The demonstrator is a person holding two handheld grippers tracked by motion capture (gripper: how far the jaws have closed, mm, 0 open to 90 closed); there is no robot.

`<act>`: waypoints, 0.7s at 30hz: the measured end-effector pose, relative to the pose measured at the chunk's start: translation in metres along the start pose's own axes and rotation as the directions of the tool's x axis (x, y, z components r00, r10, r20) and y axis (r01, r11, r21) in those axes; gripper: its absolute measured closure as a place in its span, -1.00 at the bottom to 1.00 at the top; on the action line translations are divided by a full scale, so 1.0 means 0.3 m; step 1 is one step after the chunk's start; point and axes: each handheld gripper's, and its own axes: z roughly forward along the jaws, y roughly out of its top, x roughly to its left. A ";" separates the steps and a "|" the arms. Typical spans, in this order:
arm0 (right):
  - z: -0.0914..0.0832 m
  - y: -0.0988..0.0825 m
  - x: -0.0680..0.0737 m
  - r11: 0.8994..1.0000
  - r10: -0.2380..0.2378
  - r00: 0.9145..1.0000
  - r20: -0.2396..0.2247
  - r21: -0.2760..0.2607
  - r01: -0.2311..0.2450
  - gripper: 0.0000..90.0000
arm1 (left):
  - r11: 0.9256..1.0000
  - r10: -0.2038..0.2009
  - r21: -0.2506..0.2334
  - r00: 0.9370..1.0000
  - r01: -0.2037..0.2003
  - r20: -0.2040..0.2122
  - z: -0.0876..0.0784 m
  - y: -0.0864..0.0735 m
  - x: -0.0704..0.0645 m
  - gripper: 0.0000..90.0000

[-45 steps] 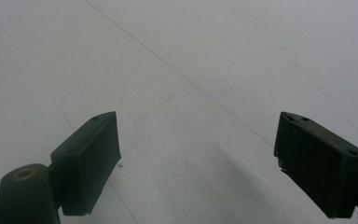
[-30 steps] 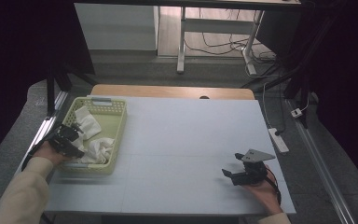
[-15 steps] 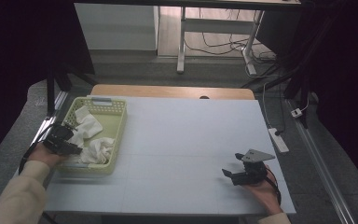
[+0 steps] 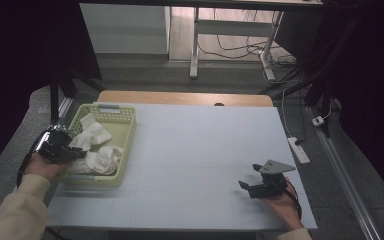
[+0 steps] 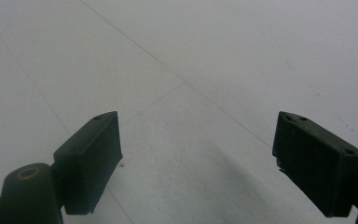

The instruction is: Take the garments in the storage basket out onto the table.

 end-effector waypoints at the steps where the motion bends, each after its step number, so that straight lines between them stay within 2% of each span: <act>1: 0.000 0.000 0.000 1.000 0.000 1.000 0.000 -0.001 0.000 -0.65 | 1.000 -0.001 -0.013 1.000 0.001 0.004 -0.010 0.001 0.001 0.64; 5: 0.000 0.000 0.000 1.000 0.004 1.000 0.004 -0.001 -0.004 -0.66 | 0.997 -0.010 -0.072 1.000 0.011 0.021 -0.055 0.003 0.005 0.65; 9: 0.000 0.000 0.000 1.000 0.005 1.000 0.001 -0.002 -0.005 -0.66 | 0.991 -0.016 -0.133 0.999 0.020 0.029 -0.095 0.004 0.004 0.65; 15: -0.002 0.000 0.000 1.000 0.006 1.000 0.002 -0.003 -0.006 -0.66 | 0.976 -0.019 -0.214 0.999 0.027 0.040 -0.148 0.005 -0.006 0.70; 17: -0.002 0.000 0.000 1.000 0.005 1.000 0.002 -0.004 -0.005 -0.65 | 0.969 -0.019 -0.243 0.999 0.030 0.048 -0.165 0.006 -0.007 0.72; 18: -0.001 0.000 0.000 1.000 0.004 1.000 0.002 -0.003 -0.004 -0.65 | 0.960 -0.021 -0.277 0.998 0.036 0.057 -0.176 0.004 -0.006 0.96; 19: -0.001 0.000 -0.001 1.000 0.005 1.000 0.002 -0.001 -0.005 -0.65 | 0.956 -0.032 -0.287 0.996 0.055 0.084 -0.182 0.005 -0.001 0.96; 21: 0.000 -0.001 -0.001 1.000 0.007 1.000 0.002 -0.002 -0.007 -0.65 | 0.956 -0.032 -0.288 0.995 0.059 0.096 -0.187 0.008 0.001 0.97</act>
